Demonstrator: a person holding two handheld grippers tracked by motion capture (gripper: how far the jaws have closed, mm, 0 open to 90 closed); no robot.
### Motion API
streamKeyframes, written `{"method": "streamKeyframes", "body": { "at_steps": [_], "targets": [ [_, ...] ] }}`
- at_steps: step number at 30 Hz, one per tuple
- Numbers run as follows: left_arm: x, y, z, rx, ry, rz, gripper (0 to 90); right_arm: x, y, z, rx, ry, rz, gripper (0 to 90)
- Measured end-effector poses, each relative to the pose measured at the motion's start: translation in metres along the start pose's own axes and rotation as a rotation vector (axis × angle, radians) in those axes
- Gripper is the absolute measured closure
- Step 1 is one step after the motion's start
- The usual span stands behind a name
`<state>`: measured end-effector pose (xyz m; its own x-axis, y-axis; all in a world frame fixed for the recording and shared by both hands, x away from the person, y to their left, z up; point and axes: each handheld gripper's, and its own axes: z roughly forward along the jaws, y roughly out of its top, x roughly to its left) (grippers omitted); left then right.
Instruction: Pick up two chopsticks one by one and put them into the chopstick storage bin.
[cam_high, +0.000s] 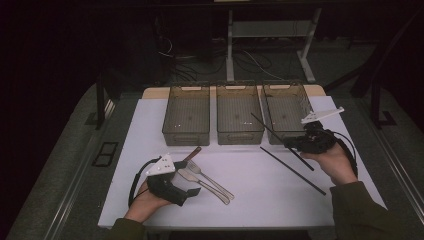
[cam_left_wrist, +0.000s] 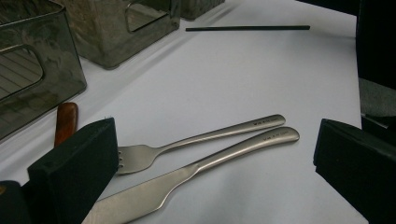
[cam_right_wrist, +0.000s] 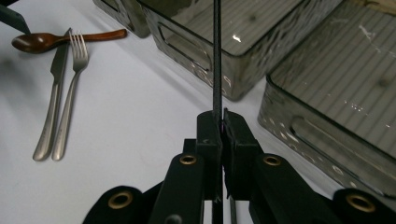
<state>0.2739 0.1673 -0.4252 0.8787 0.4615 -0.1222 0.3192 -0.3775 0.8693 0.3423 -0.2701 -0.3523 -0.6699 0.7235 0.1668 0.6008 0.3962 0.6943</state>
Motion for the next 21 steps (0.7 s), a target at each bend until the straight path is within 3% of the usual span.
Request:
{"method": "streamKeyframes", "body": {
  "at_steps": [21],
  "targets": [
    [0.000, 0.001, 0.000, 0.005, 0.000, 0.009, 0.0, 0.026, 0.056, 0.031, 0.006, 0.007, -0.021, 85.8]
  ]
}}
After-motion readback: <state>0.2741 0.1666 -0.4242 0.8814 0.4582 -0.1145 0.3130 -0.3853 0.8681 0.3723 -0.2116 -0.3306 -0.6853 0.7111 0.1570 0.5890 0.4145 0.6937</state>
